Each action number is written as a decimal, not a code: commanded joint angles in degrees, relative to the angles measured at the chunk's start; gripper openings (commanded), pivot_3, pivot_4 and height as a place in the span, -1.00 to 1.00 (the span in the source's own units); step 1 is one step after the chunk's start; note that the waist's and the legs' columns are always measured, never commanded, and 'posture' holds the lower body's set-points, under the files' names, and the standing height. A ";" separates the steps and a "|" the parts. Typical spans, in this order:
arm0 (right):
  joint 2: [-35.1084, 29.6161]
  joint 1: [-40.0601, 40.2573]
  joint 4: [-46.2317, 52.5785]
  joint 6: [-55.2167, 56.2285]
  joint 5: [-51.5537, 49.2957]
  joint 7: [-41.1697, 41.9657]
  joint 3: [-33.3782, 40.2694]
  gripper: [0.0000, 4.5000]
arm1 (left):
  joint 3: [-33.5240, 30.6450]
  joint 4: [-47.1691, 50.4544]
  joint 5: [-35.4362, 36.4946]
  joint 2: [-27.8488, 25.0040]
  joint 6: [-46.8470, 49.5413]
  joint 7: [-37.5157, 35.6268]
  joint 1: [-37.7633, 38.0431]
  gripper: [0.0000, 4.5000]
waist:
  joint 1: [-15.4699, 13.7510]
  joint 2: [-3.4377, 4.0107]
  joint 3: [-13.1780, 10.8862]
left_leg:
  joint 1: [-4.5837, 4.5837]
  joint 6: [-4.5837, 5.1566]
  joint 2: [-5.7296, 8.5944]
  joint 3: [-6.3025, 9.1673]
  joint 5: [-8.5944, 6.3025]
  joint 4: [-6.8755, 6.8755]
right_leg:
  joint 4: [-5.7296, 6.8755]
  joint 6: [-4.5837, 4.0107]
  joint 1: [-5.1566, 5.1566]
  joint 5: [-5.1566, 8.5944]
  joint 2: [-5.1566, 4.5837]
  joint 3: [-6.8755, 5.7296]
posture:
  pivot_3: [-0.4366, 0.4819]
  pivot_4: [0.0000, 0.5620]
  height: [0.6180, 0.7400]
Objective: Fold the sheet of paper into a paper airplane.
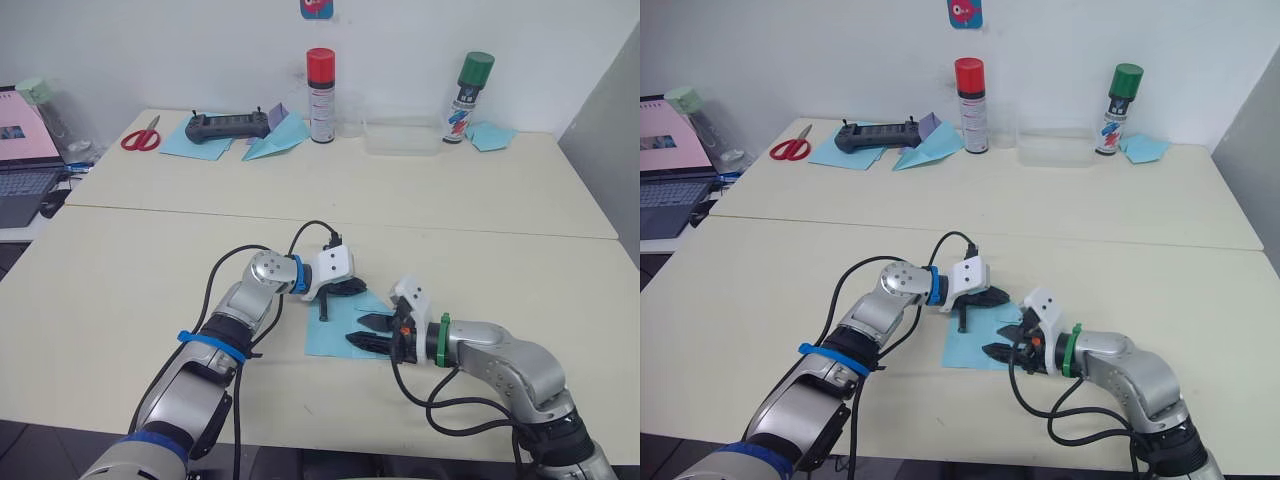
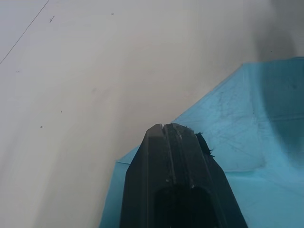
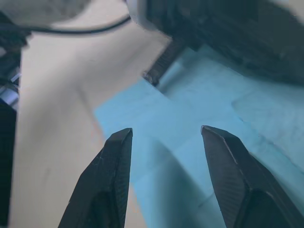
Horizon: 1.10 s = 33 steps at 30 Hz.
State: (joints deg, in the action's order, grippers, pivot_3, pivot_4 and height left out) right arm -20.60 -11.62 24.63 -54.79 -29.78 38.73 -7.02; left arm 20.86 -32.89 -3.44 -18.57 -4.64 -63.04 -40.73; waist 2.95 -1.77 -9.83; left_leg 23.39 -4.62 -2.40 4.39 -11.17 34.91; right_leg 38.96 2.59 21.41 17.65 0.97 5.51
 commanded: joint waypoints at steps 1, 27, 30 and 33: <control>3.15 -1.98 -1.41 4.25 0.11 -5.31 5.11 -0.20 | 3.08 -3.74 -3.15 0.22 -2.26 -0.59 1.51 -1.00 | 0.02 0.01 0.01 | 0.00 0.00 0.00 0.00 0.00 0.00 | 0.00 0.00 0.00 0.00 0.00 0.00 | -0.05 -0.47 1.00; -5.21 6.14 -1.28 5.38 9.94 -6.17 -4.73 -0.99 | 2.53 -8.00 -3.39 0.57 -4.34 -1.03 -0.21 -1.00 | -0.21 0.01 0.16 | -0.11 0.00 0.01 -0.01 0.00 -0.01 | -0.01 -0.01 -0.09 0.01 -0.01 0.00 | -0.05 -0.47 1.00; -9.19 9.07 2.60 4.94 8.23 -4.33 -2.02 -0.99 | 2.17 -8.18 -3.25 0.41 -4.32 -0.82 -0.49 -1.00 | -0.36 0.00 0.16 | -0.06 0.00 0.04 0.00 -0.01 -0.02 | -0.05 0.00 -0.09 0.02 -0.03 0.00 | -0.05 -0.47 1.00; -8.88 8.07 4.03 7.53 5.32 -3.23 1.47 -0.99 | 2.04 -8.16 -3.35 0.08 -4.49 -0.47 -0.43 -1.00 | -0.17 -0.03 0.16 | -0.07 0.00 0.04 -0.01 0.00 -0.01 | -0.05 0.01 -0.08 0.02 -0.03 0.02 | -0.05 -0.47 1.00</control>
State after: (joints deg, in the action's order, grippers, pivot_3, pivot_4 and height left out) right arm -29.83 -2.84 27.26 -48.22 -22.32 34.75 -7.66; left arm 21.00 -38.73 -3.72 -17.97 -10.24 -63.44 -42.46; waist 2.78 -1.80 -9.67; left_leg 23.30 -4.61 -2.37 4.38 -11.17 34.91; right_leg 38.95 2.60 21.33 17.67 0.95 5.55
